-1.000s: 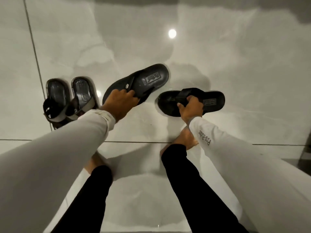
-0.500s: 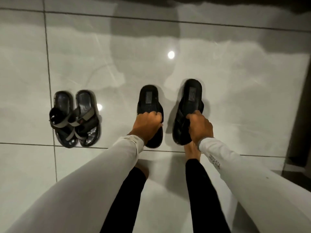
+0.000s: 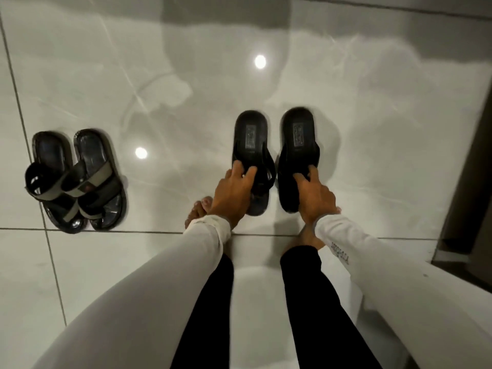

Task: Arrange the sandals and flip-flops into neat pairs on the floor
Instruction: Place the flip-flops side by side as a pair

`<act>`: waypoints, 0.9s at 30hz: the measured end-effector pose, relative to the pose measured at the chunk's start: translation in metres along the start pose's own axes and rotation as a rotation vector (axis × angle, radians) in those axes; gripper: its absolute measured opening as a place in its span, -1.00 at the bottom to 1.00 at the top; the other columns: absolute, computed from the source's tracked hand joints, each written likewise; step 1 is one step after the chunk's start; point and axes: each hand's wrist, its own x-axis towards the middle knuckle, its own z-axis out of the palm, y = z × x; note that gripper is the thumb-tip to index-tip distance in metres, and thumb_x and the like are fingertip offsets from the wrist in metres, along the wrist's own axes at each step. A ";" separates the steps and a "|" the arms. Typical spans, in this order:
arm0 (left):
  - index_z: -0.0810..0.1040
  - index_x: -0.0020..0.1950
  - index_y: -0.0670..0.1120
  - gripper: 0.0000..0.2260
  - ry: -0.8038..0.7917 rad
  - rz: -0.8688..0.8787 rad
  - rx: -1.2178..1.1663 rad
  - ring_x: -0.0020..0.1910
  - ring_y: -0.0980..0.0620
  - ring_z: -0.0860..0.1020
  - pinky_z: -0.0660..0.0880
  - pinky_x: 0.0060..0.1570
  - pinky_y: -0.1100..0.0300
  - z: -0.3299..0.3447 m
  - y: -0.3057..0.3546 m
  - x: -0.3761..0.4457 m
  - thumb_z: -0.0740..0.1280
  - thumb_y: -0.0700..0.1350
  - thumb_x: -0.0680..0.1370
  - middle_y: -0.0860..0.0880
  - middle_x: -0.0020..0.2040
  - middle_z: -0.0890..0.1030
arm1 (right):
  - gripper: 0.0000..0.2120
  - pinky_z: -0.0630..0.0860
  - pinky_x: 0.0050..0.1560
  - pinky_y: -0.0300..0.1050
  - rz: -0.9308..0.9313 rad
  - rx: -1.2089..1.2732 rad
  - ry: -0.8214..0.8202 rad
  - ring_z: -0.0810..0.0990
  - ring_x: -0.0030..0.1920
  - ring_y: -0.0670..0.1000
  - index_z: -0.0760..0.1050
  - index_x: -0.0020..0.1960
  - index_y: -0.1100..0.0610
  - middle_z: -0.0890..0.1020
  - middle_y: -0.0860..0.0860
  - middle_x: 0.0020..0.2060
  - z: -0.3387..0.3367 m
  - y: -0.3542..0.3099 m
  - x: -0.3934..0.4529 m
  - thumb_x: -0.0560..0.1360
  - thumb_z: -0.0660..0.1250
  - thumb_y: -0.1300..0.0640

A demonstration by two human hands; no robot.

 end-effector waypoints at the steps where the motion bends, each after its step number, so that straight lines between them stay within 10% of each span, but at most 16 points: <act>1: 0.24 0.53 -0.06 -0.48 -0.024 -0.079 -0.010 0.12 -0.26 0.55 0.59 0.09 -0.12 -0.005 0.000 -0.001 0.28 -0.17 0.58 -0.22 0.31 0.38 | -0.44 0.58 0.11 0.20 0.006 0.005 -0.013 0.62 0.06 0.35 0.27 0.43 0.04 0.23 0.19 0.49 -0.004 0.001 0.000 0.49 0.34 0.29; 10: -0.18 0.61 0.19 -0.16 -0.270 -0.334 -0.068 0.09 -0.29 0.57 0.56 0.06 -0.11 -0.019 0.005 0.050 0.35 0.07 0.55 -0.29 0.25 0.45 | -0.11 0.52 0.24 0.23 0.034 -0.033 -0.104 0.47 0.31 0.35 -0.11 0.63 -0.10 -0.23 0.34 0.58 -0.014 0.004 0.041 0.52 0.39 0.13; 27: -0.23 0.60 0.22 -0.13 -0.216 -0.311 0.132 0.13 -0.27 0.57 0.55 0.12 -0.13 -0.032 0.125 0.160 0.36 0.15 0.54 -0.30 0.27 0.46 | -0.02 0.40 0.34 0.25 -0.080 -0.176 0.001 0.29 0.48 0.31 -0.16 0.63 -0.12 -0.16 0.29 0.60 -0.081 0.127 0.116 0.46 0.44 -0.09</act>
